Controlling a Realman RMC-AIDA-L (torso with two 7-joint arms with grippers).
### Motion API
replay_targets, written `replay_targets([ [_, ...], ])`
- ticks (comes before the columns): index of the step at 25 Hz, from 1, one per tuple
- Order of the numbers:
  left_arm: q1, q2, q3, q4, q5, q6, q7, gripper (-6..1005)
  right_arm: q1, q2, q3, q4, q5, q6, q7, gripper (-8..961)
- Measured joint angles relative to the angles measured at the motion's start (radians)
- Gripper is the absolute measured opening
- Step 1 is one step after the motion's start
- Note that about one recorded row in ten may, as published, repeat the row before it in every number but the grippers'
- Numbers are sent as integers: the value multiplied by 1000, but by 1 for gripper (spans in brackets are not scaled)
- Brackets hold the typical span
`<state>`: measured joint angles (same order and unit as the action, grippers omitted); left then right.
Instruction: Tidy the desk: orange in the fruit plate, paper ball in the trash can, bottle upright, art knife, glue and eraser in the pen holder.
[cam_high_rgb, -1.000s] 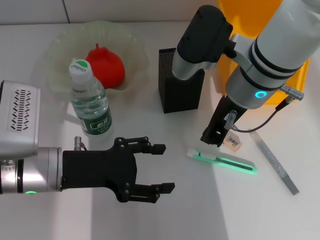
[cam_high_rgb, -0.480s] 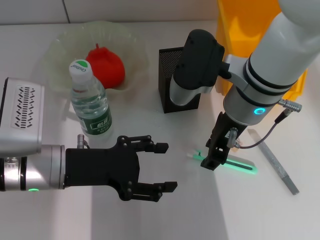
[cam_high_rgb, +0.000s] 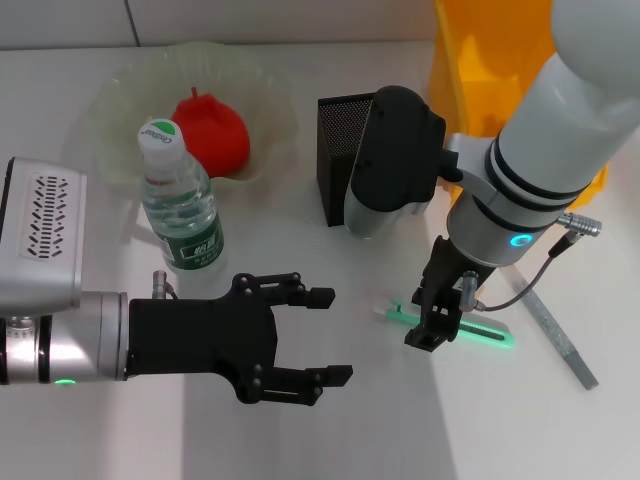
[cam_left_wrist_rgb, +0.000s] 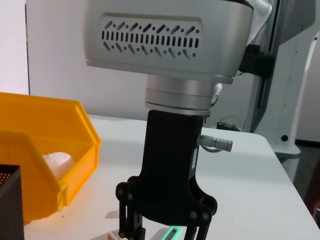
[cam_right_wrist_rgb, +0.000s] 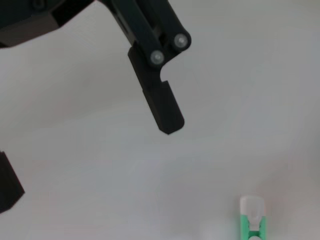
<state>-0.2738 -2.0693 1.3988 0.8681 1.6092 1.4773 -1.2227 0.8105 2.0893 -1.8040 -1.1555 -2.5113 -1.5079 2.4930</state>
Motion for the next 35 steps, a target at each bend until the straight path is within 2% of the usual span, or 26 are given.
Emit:
replay_targets([
  [34, -4, 0, 2, -11, 0, 2, 0, 801, 3, -1, -15, 59, -20, 57, -17, 433],
  [35, -4, 0, 2, -11, 0, 1, 0, 800, 4, -1, -15, 63, -19, 58, -18, 397],
])
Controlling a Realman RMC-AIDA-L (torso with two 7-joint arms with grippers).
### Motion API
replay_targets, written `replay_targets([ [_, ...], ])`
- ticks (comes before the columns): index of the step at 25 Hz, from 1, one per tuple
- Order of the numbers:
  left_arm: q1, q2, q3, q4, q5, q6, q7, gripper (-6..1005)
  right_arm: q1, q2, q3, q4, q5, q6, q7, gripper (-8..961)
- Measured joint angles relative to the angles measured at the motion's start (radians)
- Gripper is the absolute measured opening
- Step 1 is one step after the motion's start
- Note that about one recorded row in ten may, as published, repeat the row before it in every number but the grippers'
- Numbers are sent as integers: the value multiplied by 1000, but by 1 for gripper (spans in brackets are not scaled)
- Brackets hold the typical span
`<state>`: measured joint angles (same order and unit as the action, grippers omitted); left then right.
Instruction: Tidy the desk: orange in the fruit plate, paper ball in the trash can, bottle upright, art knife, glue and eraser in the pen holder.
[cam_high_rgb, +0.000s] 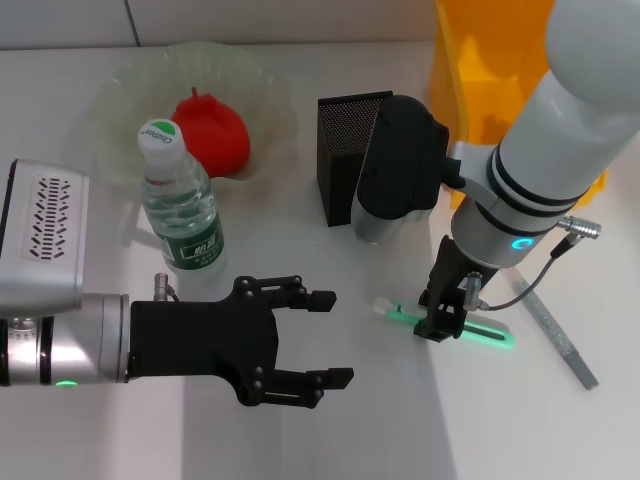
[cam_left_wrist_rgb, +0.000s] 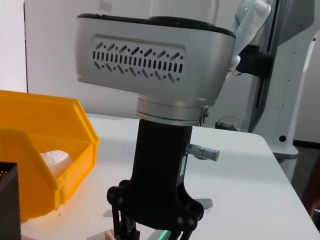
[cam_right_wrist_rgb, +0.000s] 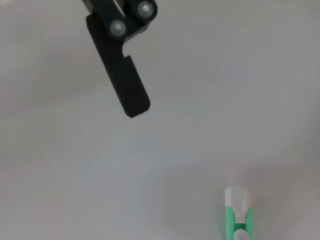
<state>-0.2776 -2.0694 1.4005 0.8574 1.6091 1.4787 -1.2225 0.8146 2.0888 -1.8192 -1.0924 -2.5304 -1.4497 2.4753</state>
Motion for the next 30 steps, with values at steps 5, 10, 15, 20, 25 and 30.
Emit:
replay_targets([
  [5, 0, 0, 0, 0, 0, 0, -1, 798, 0, 0, 0, 1, 2, 4, -1, 308],
  [10, 0, 0, 0, 0, 0, 0, -3, 799, 0, 1, 0, 8, 1, 5, -1, 280],
  [15, 0, 0, 0, 0, 0, 0, -3, 798, 6, 1, 0, 28, 2, 8, -3, 237],
  [20, 3, 0, -5, 0, 0, 0, 0, 798, 6, 1, 7, 23, 4, 6, -3, 175],
  [25, 6, 1, -6, 0, 0, 1, -1, 798, -3, -1, 35, -18, 5, -16, 2, 176],
  [30, 8, 2, -7, 0, -1, 2, 1, 798, -23, -4, 172, -100, 6, -68, 4, 176],
])
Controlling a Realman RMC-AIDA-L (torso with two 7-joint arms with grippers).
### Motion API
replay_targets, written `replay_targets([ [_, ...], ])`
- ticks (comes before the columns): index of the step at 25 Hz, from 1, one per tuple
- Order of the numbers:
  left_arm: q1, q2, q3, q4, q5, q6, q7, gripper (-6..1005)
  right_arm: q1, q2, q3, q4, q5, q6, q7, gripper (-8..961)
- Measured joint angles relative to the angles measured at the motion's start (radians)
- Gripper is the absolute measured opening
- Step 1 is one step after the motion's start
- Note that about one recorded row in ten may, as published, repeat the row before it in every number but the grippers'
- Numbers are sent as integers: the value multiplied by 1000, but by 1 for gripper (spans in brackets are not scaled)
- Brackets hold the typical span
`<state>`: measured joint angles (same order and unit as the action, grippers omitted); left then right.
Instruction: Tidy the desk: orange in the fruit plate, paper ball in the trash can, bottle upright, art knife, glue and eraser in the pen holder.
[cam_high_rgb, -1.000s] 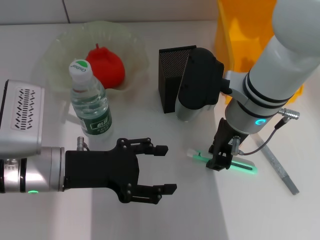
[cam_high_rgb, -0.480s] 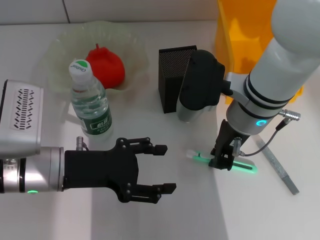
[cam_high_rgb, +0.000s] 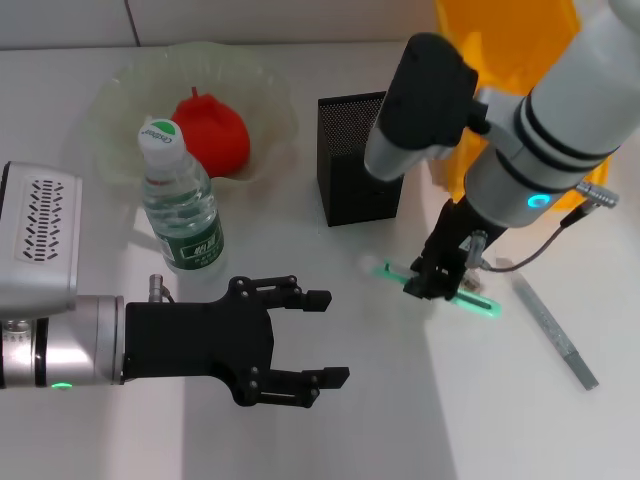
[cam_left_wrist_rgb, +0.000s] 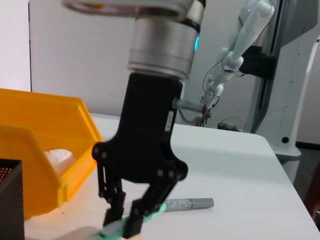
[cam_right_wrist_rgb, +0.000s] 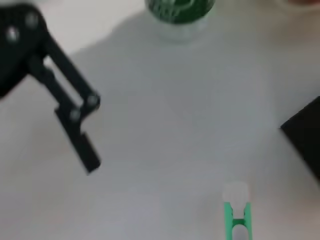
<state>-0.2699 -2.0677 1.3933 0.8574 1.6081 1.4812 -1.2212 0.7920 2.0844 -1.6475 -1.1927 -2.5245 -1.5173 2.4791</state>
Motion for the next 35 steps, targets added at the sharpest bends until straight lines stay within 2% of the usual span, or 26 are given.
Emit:
replay_targets([
  [2, 0, 0, -1, 1, -2, 4, -1, 799, -22, -1, 89, -102, 1, -47, -4, 176],
  [4, 0, 0, -1, 3, -5, 8, -1, 799, -30, -1, 108, -134, 1, -58, -5, 176],
  [7, -5, 0, -2, 6, -7, 19, -3, 799, -62, -2, 185, -269, 2, -71, -6, 176],
  [9, -8, 0, -2, 5, -6, 20, -5, 799, -67, -2, 202, -295, 3, -70, -6, 176],
  [13, -14, -1, -2, 1, -3, 22, -6, 799, -106, -1, 243, -382, 54, -10, -10, 176],
  [16, -18, -3, -1, -9, -4, 22, -7, 799, -157, -1, 252, -419, 112, 105, -39, 176],
  [17, -19, -3, 1, -10, -4, 22, -9, 799, -196, 0, 253, -424, 142, 190, -65, 176],
  [20, -20, -3, 2, -10, -6, 22, -9, 799, -224, 0, 252, -415, 190, 255, -95, 176],
  [22, -23, -3, 3, -10, -6, 22, -10, 798, -254, 0, 253, -374, 289, 336, -177, 176],
  [24, -25, -3, 4, -10, -6, 22, -11, 798, -259, 0, 253, -362, 308, 353, -196, 176],
  [27, -28, -3, 5, -17, -5, 22, -11, 798, -286, 1, 238, -277, 416, 456, -310, 177],
  [35, -31, -2, 6, -34, -3, 22, -11, 799, -302, 2, 184, -178, 482, 568, -439, 177],
])
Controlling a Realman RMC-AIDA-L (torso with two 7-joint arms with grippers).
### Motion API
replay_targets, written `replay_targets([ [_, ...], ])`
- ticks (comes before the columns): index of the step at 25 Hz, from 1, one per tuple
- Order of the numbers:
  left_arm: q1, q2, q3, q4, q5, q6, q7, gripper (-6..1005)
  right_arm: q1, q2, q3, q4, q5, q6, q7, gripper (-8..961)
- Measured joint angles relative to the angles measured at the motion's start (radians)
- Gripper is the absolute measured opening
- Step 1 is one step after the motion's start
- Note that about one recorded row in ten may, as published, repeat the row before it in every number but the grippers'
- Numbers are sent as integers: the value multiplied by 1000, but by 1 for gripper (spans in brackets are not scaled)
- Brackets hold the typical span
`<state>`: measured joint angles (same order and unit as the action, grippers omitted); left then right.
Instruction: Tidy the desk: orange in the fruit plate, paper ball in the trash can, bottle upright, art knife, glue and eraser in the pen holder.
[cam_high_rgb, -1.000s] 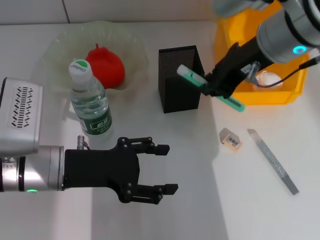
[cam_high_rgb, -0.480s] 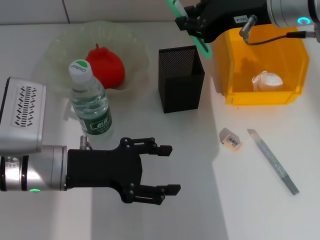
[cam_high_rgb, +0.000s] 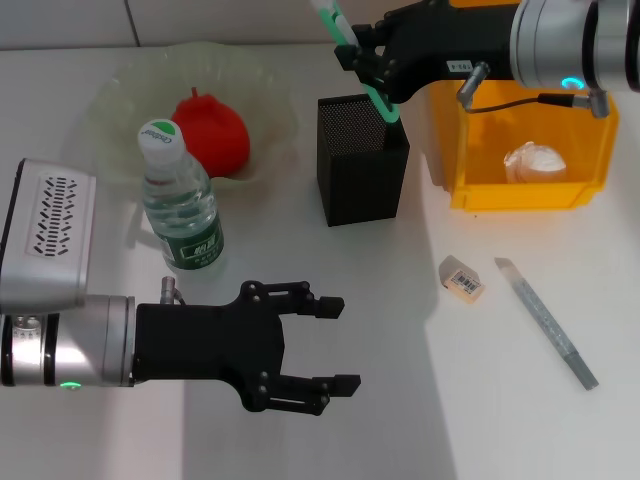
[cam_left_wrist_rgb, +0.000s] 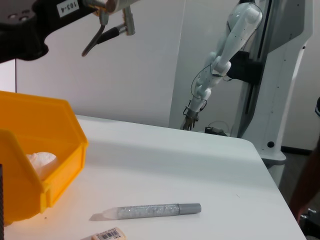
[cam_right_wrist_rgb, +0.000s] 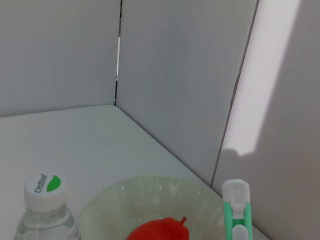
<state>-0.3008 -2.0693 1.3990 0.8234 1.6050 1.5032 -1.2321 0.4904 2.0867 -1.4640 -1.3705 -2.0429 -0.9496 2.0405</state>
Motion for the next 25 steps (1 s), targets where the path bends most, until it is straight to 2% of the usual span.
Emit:
replay_targets([
  [5, -1, 0, -1, -5, 2, 0, 4, 799, -12, 1, -45, 67, 86, 84, -118, 177],
  [12, 2, 0, 0, -5, 4, 0, 5, 798, -48, 2, -118, 105, 105, 185, -172, 177],
  [25, -3, 0, -2, -10, 4, 0, 5, 799, -66, -1, -123, 113, 120, 183, -170, 297],
])
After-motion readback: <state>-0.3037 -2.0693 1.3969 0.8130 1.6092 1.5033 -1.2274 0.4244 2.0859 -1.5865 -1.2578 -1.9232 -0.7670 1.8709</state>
